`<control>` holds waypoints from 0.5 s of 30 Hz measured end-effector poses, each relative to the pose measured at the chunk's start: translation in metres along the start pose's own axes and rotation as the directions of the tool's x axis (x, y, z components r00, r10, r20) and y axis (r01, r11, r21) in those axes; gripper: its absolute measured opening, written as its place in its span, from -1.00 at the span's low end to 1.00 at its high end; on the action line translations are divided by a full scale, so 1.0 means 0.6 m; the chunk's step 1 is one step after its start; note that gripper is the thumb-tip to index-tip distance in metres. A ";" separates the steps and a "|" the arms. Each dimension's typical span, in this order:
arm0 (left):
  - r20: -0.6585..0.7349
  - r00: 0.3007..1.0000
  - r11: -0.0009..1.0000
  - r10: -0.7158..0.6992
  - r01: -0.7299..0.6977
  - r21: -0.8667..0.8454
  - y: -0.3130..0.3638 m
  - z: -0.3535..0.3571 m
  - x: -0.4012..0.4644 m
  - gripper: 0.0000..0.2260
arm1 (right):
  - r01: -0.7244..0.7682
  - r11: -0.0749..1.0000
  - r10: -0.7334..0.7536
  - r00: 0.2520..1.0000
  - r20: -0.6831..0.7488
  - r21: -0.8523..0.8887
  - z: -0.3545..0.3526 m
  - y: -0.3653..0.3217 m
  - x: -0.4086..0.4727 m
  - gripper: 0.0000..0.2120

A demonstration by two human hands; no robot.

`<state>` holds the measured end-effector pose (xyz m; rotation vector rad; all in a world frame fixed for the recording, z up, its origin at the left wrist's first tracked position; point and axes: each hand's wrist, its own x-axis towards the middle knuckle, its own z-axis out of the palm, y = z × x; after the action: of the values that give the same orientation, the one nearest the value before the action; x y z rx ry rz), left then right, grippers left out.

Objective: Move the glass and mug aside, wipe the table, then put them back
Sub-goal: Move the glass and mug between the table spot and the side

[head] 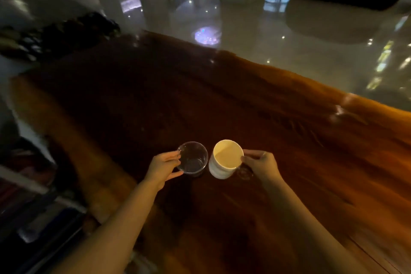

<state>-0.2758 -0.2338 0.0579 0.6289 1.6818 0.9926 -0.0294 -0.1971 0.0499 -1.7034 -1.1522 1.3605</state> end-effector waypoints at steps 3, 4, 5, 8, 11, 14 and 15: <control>-0.074 0.997 0.999 -0.005 0.002 -0.048 -0.021 -0.088 0.011 -0.65 | 0.010 0.999 -0.009 1.000 0.020 -0.034 0.083 -0.011 -0.009 -0.81; -0.087 0.996 0.998 -0.012 0.006 -0.069 -0.029 -0.117 0.018 -0.65 | 0.015 0.999 -0.014 0.999 0.030 -0.047 0.112 -0.015 -0.009 -0.80; -0.097 0.995 0.996 -0.020 0.011 -0.090 -0.036 -0.145 0.028 -0.65 | 0.024 0.998 -0.021 0.999 0.042 -0.063 0.140 -0.020 -0.007 -0.80; -0.133 0.990 0.994 -0.054 0.040 -0.104 -0.050 -0.227 0.067 -0.66 | 0.020 0.994 -0.012 0.997 0.073 -0.106 0.231 -0.035 0.007 -0.79; -0.153 0.984 0.990 -0.094 0.076 -0.117 -0.057 -0.299 0.126 -0.66 | -0.022 0.991 0.031 0.997 0.064 -0.133 0.327 -0.045 0.034 -0.77; -0.150 0.981 0.990 -0.121 0.108 -0.090 -0.060 -0.352 0.188 -0.66 | -0.088 0.988 0.092 0.995 0.030 -0.129 0.416 -0.050 0.069 -0.72; -0.154 0.979 0.990 -0.130 0.118 -0.082 -0.061 -0.365 0.208 -0.66 | -0.110 0.986 0.113 0.994 0.015 -0.124 0.442 -0.051 0.081 -0.71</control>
<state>-0.5207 -0.2207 -0.0105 0.3999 1.7926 1.0310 -0.2904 -0.1475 -0.0046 -1.8693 -1.1905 1.4040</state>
